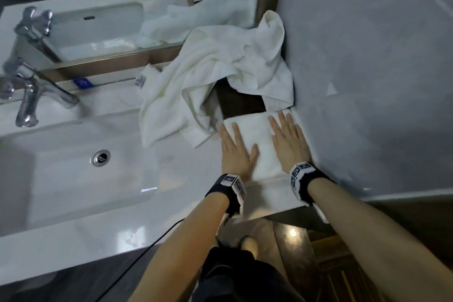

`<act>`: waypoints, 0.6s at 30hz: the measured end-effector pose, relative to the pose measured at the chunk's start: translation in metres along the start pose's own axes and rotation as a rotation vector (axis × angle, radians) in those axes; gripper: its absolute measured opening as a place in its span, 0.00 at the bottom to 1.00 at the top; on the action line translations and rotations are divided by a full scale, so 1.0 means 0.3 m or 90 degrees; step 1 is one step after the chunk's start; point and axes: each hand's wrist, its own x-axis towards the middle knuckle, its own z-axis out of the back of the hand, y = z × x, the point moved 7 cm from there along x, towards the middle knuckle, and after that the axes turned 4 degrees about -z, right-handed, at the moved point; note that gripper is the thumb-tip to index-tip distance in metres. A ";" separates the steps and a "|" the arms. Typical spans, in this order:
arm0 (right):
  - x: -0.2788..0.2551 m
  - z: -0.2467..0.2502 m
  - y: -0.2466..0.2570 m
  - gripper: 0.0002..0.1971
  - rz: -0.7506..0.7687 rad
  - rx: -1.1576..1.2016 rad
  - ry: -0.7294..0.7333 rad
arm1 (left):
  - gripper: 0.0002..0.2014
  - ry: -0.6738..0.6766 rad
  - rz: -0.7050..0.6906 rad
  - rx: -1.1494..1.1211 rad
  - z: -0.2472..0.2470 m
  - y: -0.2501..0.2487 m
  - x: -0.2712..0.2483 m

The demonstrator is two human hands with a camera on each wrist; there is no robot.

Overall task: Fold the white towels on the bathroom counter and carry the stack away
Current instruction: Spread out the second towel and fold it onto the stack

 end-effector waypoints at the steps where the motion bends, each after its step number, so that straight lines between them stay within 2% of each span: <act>1: 0.006 -0.003 0.002 0.27 0.001 0.001 0.000 | 0.39 -0.009 -0.004 0.001 0.000 -0.002 0.003; 6: 0.017 -0.004 0.006 0.27 0.014 0.000 -0.003 | 0.39 -0.025 -0.009 -0.008 0.006 -0.007 -0.001; 11: 0.009 0.028 0.034 0.28 -0.019 0.012 0.012 | 0.34 0.019 -0.014 0.031 0.025 -0.007 -0.023; 14: 0.032 0.106 0.059 0.24 -0.102 0.164 -0.070 | 0.28 0.012 -0.032 0.132 0.107 0.018 0.014; 16: 0.060 0.177 0.061 0.19 -0.164 0.281 -0.158 | 0.26 -0.056 -0.061 0.161 0.210 0.019 0.062; 18: 0.094 0.239 0.060 0.20 -0.200 0.342 -0.221 | 0.26 -0.111 -0.075 0.172 0.314 0.022 0.123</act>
